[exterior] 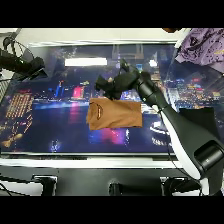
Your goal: Fold the clothes and pants, and hang the long-sleeved shirts on hangers.
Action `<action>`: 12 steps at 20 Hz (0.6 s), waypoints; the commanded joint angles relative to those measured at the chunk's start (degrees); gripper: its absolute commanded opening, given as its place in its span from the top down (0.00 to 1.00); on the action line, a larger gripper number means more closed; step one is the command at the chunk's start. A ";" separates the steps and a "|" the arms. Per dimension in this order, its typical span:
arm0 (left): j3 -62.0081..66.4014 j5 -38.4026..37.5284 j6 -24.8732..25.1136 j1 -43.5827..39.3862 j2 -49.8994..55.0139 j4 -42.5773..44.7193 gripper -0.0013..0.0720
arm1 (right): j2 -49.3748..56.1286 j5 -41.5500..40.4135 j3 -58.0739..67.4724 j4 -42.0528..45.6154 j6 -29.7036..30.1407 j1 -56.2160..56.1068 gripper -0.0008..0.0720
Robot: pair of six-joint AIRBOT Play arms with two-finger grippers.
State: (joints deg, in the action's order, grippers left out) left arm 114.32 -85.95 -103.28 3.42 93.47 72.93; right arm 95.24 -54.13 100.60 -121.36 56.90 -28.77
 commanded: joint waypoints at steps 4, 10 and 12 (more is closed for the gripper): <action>-0.02 0.02 0.02 0.09 0.02 0.28 0.96 | -3.21 -20.70 12.35 -1.42 12.96 16.50 0.13; 0.00 0.00 1.51 1.31 -0.04 0.61 0.96 | -3.65 -32.39 1.68 -3.54 30.82 36.83 0.08; 0.00 -0.02 1.97 1.75 -0.04 0.63 0.96 | -3.63 -29.11 -8.22 -7.10 35.56 39.76 0.08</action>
State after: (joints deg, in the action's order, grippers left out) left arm 114.32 -85.95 -102.37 4.56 93.47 73.47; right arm 91.77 -82.65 101.89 -124.66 83.74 4.91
